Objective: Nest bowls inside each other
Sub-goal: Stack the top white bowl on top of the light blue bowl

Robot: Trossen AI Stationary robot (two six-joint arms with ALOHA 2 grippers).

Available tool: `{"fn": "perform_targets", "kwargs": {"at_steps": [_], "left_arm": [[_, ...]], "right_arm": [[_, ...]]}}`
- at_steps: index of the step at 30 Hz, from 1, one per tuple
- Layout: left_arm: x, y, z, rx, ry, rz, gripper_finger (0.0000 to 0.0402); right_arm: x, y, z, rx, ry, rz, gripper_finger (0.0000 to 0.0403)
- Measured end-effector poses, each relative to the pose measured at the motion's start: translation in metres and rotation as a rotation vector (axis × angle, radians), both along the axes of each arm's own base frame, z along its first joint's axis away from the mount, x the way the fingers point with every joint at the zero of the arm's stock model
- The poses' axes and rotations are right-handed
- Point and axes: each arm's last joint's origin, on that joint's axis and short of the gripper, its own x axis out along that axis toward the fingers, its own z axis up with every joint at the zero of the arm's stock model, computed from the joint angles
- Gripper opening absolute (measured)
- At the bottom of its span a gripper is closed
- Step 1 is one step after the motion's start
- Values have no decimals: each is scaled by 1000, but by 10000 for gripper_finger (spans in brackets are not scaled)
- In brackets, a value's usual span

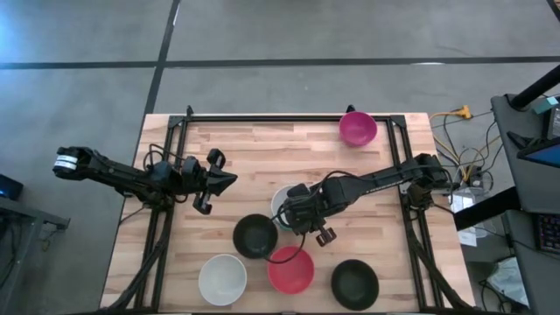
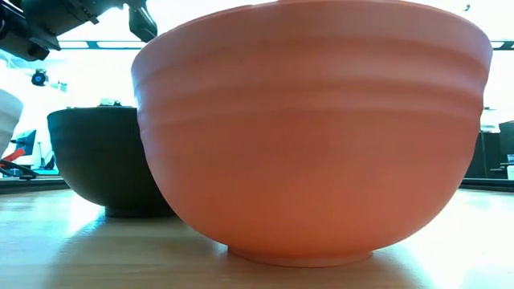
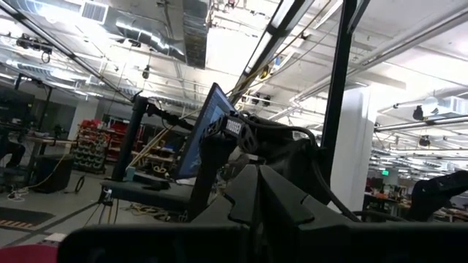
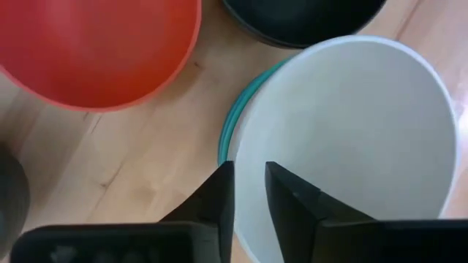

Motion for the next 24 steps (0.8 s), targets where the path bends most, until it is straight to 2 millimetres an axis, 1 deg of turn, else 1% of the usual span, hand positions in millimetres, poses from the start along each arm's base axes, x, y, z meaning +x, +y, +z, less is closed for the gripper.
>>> {"fn": "perform_targets", "kwargs": {"at_steps": [6,11,22,24], "left_arm": [[0,0,0,0,0,0,0],[0,0,0,0,-1,0,0],[-1,0,5,-12,-40,-10,0],[-2,0,6,-78,-41,-66,0]], "right_arm": [[0,0,-1,-3,2,8,34],[1,0,-2,-4,6,8,12],[0,0,-2,-2,7,0,9],[0,0,-2,-2,7,0,9]]}}
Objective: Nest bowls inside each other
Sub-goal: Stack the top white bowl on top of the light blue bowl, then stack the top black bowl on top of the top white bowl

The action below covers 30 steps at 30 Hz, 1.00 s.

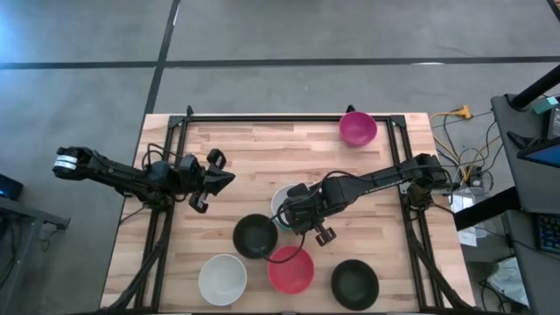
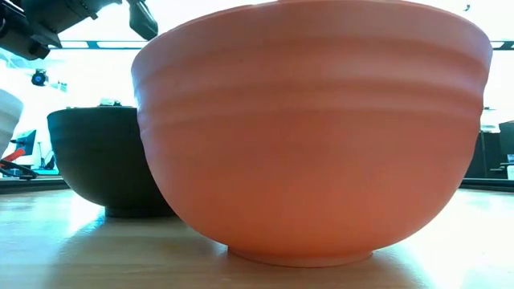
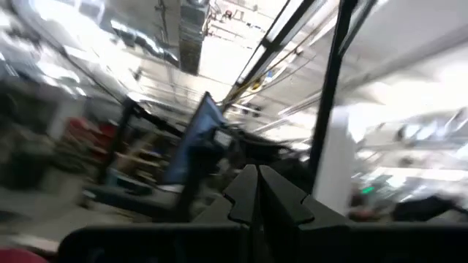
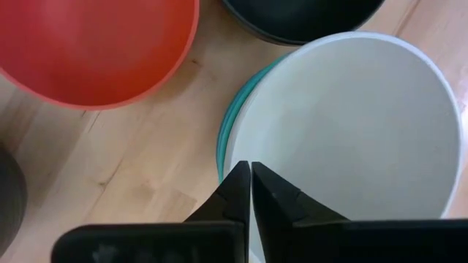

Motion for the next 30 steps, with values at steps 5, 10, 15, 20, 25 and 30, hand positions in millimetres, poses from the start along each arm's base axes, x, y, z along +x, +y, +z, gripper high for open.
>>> {"fn": "perform_targets", "kwargs": {"at_steps": [5,10,15,20,25,30], "left_arm": [[-1,0,4,-168,-26,-115,0],[-5,1,10,-269,-92,-192,0],[-6,1,12,-262,-114,-155,0],[-11,1,17,-228,-137,-165,0],[-10,0,19,-201,31,-169,0],[-7,-1,34,-122,410,-121,0]], "right_arm": [[-2,0,4,7,-8,-14,9],[-1,0,16,18,-47,-18,9],[2,0,30,34,-94,-25,9],[3,1,40,59,-123,-70,9],[3,1,44,76,-122,-117,9],[1,0,43,94,-111,-172,9]]}}
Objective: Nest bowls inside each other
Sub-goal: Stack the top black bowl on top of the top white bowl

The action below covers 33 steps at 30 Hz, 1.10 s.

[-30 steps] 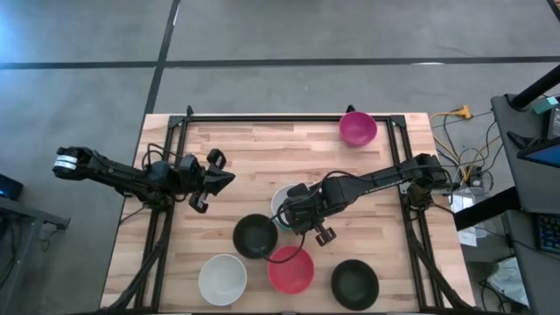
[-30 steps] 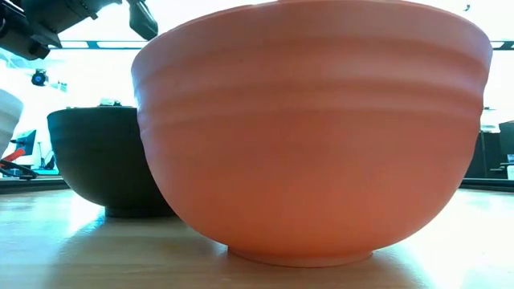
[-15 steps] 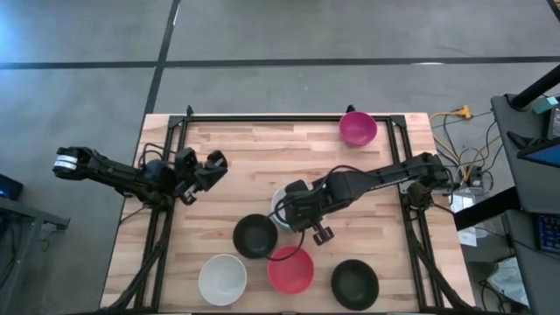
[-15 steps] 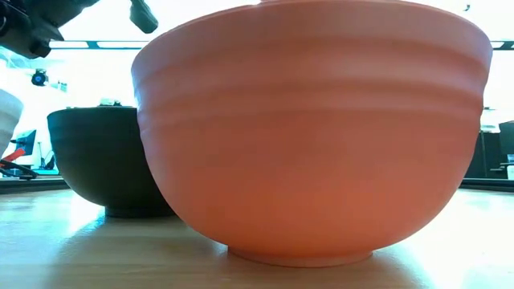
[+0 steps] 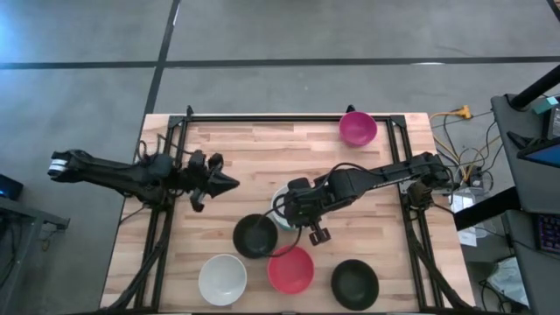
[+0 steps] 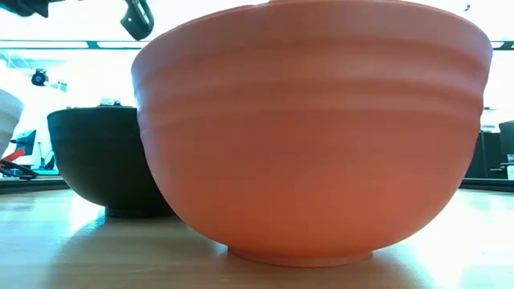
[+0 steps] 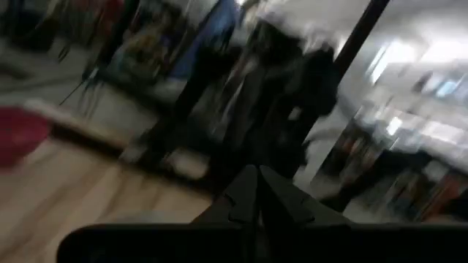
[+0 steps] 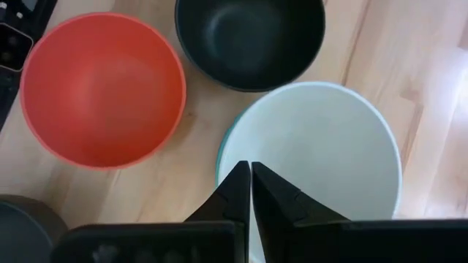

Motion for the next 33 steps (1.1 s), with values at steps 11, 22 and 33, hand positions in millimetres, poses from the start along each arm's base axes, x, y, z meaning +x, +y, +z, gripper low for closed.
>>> {"fn": "perform_targets", "kwargs": {"at_steps": [11,22,33], "left_arm": [[3,-6,23,174,459,-101,0],[28,-14,-29,70,876,-208,2],[60,-17,-48,17,1020,-189,155]], "right_arm": [[-12,-7,-5,-6,150,-96,9],[-32,-27,4,-8,197,-258,9],[-104,-45,20,7,49,-445,9]]}}
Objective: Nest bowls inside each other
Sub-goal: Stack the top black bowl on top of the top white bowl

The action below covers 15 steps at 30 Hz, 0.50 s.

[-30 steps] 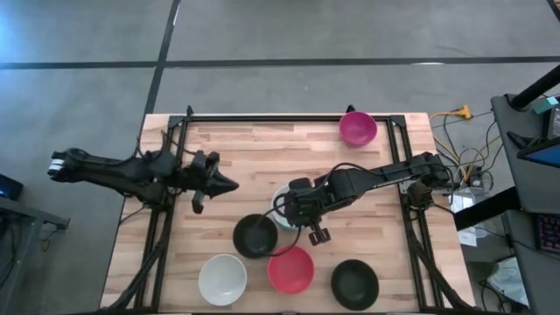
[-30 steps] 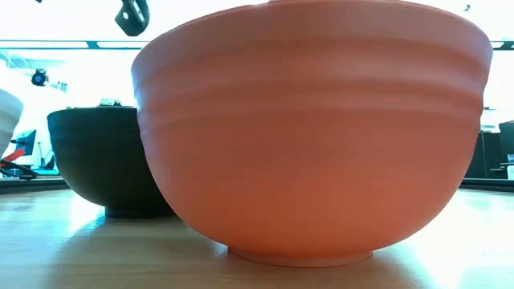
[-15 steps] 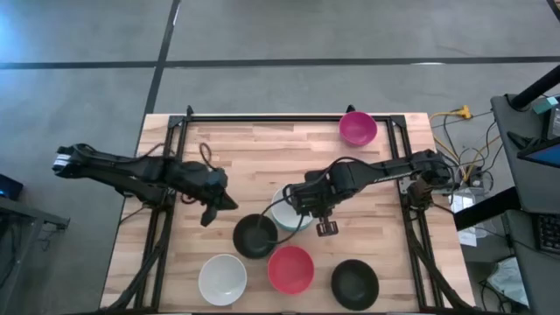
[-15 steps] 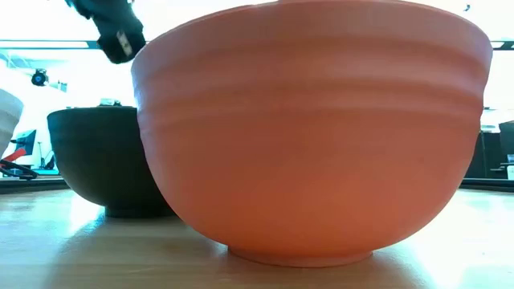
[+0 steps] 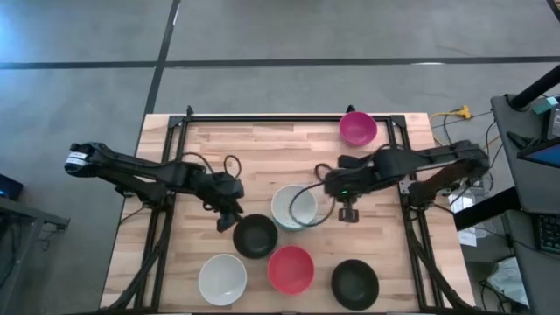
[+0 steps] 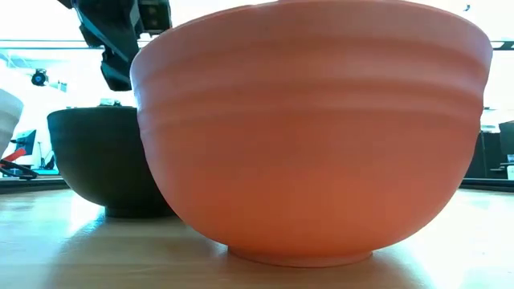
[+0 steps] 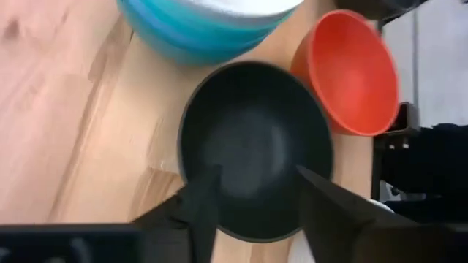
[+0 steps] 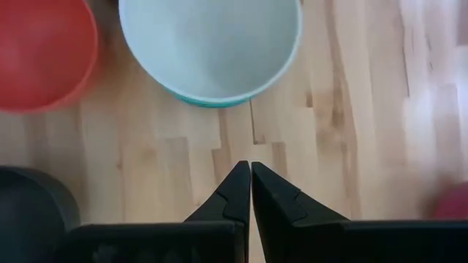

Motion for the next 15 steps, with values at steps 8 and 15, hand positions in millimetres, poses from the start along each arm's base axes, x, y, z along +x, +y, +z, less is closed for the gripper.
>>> {"fn": "perform_targets", "kwargs": {"at_steps": [8,15], "left_arm": [[20,3,-29,-82,199,177,202],[30,8,-54,-78,343,243,202]], "right_arm": [[-60,-12,6,121,-210,-154,9],[-89,-18,11,175,-353,-171,9]]}}
